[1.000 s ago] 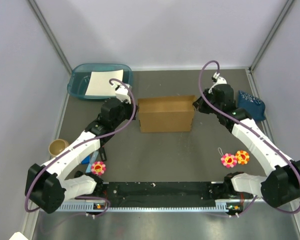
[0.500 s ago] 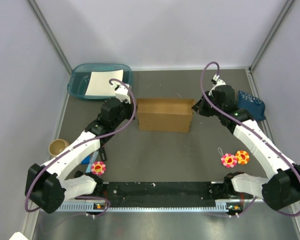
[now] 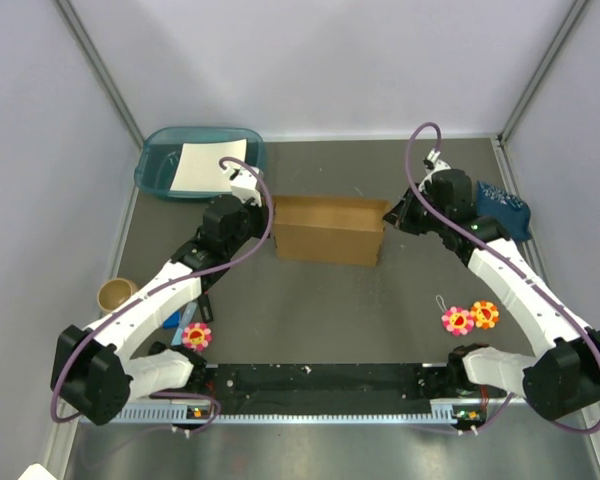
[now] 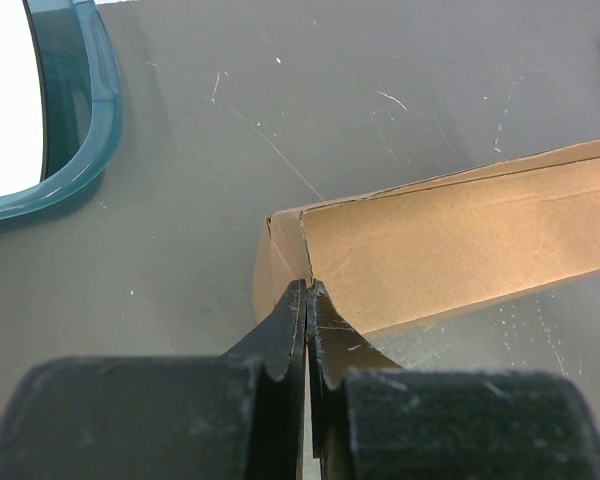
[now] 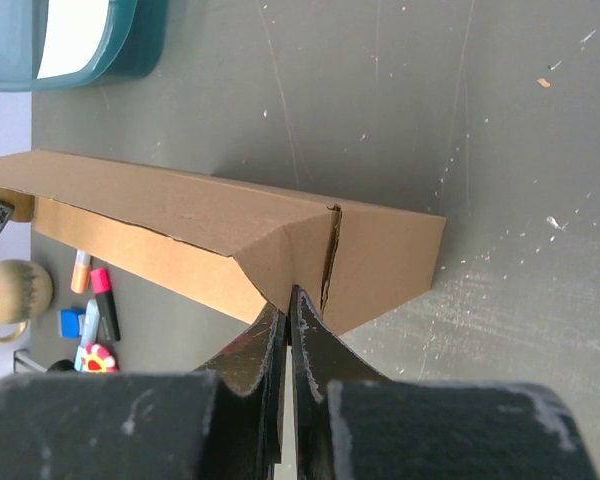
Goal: Fold the paper box
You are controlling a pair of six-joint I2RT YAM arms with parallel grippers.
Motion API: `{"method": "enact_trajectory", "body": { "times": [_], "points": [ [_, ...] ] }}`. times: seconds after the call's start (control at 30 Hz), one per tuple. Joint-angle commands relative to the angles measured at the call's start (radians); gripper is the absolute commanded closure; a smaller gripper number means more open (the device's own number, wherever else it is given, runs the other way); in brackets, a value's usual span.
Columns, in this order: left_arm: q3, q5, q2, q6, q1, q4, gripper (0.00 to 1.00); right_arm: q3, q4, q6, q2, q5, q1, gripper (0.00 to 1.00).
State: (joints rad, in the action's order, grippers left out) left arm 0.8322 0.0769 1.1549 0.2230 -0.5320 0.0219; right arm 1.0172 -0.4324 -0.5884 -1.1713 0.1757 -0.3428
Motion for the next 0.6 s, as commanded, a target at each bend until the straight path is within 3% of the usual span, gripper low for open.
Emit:
{"method": "enact_trajectory", "body": {
  "times": [0.0,0.57],
  "points": [
    [0.01,-0.032,0.02,-0.007,-0.01,-0.002,1.0,0.029,-0.052,-0.04,-0.001,0.091,0.002,1.0],
    [0.016,-0.028,0.031,-0.008,-0.01,-0.005,1.0,0.073,-0.091,-0.024,-0.001,0.094,0.013,1.0]
  ]
}}
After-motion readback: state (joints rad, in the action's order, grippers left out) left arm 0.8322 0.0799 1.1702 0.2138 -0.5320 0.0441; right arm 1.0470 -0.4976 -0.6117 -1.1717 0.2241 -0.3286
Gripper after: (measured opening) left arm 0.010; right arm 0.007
